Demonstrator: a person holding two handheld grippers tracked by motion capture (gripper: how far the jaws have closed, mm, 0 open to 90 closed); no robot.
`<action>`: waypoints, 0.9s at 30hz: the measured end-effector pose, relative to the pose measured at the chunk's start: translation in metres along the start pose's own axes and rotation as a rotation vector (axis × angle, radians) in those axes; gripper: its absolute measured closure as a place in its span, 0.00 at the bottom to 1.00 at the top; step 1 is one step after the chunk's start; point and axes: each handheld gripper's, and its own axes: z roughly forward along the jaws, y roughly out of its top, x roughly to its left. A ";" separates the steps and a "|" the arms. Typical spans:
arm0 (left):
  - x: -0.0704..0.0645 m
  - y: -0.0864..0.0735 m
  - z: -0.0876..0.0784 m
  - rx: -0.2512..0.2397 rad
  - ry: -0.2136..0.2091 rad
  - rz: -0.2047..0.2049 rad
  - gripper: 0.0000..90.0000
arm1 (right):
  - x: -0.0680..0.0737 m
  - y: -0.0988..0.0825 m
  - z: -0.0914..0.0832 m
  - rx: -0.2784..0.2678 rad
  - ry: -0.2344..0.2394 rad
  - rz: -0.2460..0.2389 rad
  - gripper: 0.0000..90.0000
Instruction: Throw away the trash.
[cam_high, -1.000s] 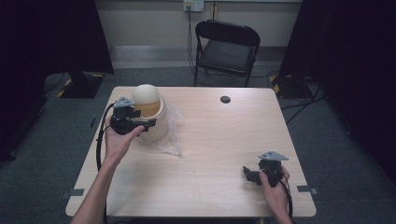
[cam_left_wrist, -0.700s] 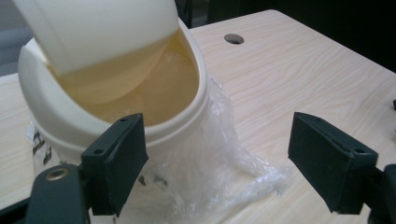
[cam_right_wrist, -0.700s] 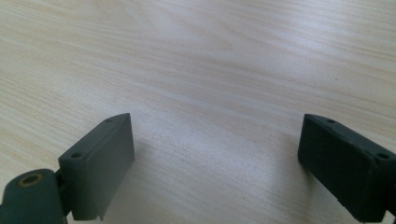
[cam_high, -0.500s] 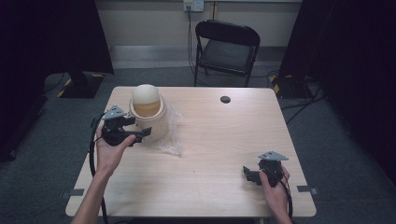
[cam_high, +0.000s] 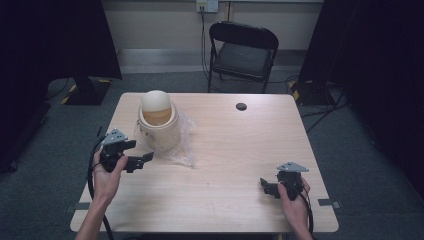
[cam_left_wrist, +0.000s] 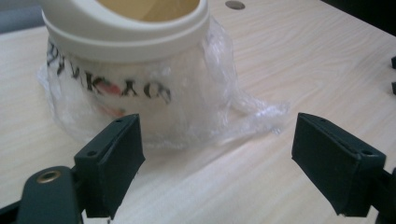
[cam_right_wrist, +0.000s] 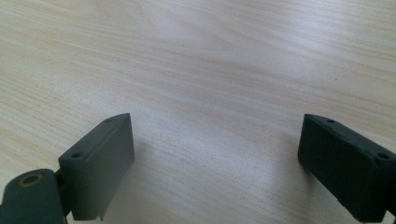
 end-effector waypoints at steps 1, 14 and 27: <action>0.000 0.000 0.000 0.000 0.000 0.000 0.18 | 0.000 0.000 0.000 0.000 0.000 0.000 0.11; 0.006 -0.056 -0.007 0.022 -0.018 -0.088 0.19 | 0.000 0.000 0.000 0.000 0.000 0.000 0.11; 0.006 -0.098 0.007 0.172 0.029 -0.090 0.19 | 0.000 0.000 0.000 0.000 0.000 0.000 0.11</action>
